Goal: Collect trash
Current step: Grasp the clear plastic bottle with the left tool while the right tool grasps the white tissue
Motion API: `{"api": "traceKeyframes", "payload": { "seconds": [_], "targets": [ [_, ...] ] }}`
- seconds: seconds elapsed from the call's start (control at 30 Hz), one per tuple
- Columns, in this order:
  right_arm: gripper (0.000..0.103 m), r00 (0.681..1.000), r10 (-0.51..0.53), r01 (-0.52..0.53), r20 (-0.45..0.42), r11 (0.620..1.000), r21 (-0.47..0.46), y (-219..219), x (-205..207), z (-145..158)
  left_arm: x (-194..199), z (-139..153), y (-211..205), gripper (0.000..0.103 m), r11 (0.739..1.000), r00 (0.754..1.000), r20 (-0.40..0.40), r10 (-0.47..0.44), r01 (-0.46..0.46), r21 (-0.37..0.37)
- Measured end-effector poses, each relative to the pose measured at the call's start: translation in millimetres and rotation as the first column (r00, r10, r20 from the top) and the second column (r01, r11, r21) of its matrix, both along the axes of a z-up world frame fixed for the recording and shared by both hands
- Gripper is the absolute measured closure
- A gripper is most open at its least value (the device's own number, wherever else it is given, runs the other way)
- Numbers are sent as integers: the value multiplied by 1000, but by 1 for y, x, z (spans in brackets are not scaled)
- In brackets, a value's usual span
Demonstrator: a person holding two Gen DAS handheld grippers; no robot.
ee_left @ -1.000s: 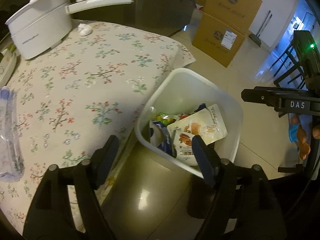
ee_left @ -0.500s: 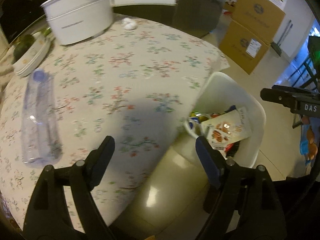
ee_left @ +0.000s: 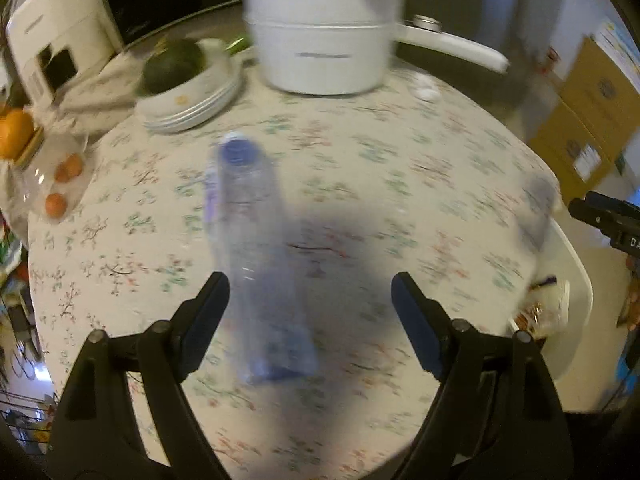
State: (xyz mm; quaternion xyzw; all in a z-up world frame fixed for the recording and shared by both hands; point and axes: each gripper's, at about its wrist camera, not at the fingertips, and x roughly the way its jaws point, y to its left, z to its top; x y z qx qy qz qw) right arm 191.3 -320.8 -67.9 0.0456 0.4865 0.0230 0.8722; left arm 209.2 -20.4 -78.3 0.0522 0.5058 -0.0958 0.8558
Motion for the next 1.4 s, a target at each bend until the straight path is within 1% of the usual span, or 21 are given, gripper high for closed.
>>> {"api": "traceKeyframes", "payload": {
  "seconds": [0.07, 0.1, 0.2, 0.27, 0.37, 0.47, 0.57, 0.63, 0.77, 0.87, 0.93, 1.0, 1.1, 1.27, 1.4],
  "targets": [
    [23, 999, 31, -31, 34, 1000, -4, 11, 26, -3, 11, -6, 14, 20, 999, 999, -24, 27, -27, -29],
    [23, 998, 42, -42, 46, 999, -4, 15, 36, -4, 19, -12, 22, 20, 998, 998, -48, 35, -38, -54],
    [23, 995, 59, -58, 85, 998, -17, 29, 72, -14, 37, -25, 33, 20, 993, 994, -99, 41, -52, -106],
    [24, 993, 55, -55, 107, 998, -11, 33, 101, -24, 46, -31, 36, 21, 989, 993, -115, 36, -51, -135],
    [30, 991, 43, -44, 124, 999, 5, 35, 136, -38, 57, -38, 34, 24, 985, 992, -126, 15, -36, -167],
    [38, 992, 28, -30, 124, 1000, 9, 34, 168, -52, 62, -42, 34, 24, 985, 993, -119, -3, -18, -171],
    [39, 991, 21, -24, 134, 1000, 19, 33, 190, -62, 65, -45, 39, 28, 982, 993, -117, -5, -17, -188],
    [45, 990, 26, -29, 136, 999, 22, 33, 201, -66, 67, -50, 44, 30, 982, 992, -127, -1, -23, -186],
    [52, 991, 39, -40, 130, 999, 8, 37, 221, -77, 67, -58, 54, 33, 978, 990, -141, 15, -44, -204],
    [59, 991, 40, -41, 130, 999, 0, 39, 230, -82, 68, -62, 57, 33, 975, 987, -157, 22, -55, -214],
    [67, 991, 37, -37, 126, 999, -2, 40, 235, -83, 68, -65, 56, 34, 977, 985, -170, 23, -58, -204],
    [71, 991, 37, -37, 132, 999, -3, 40, 236, -83, 69, -71, 56, 36, 974, 982, -190, 22, -64, -216],
    [73, 989, 44, -44, 143, 999, -6, 41, 227, -77, 66, -73, 56, 38, 969, 980, -195, 35, -81, -233],
    [73, 988, 69, -66, 136, 998, -25, 44, 196, -64, 59, -71, 57, 40, 972, 981, -181, 63, -101, -213],
    [73, 988, 77, -73, 137, 997, -30, 41, 165, -49, 47, -61, 56, 41, 974, 984, -161, 78, -110, -199]
  ]
}}
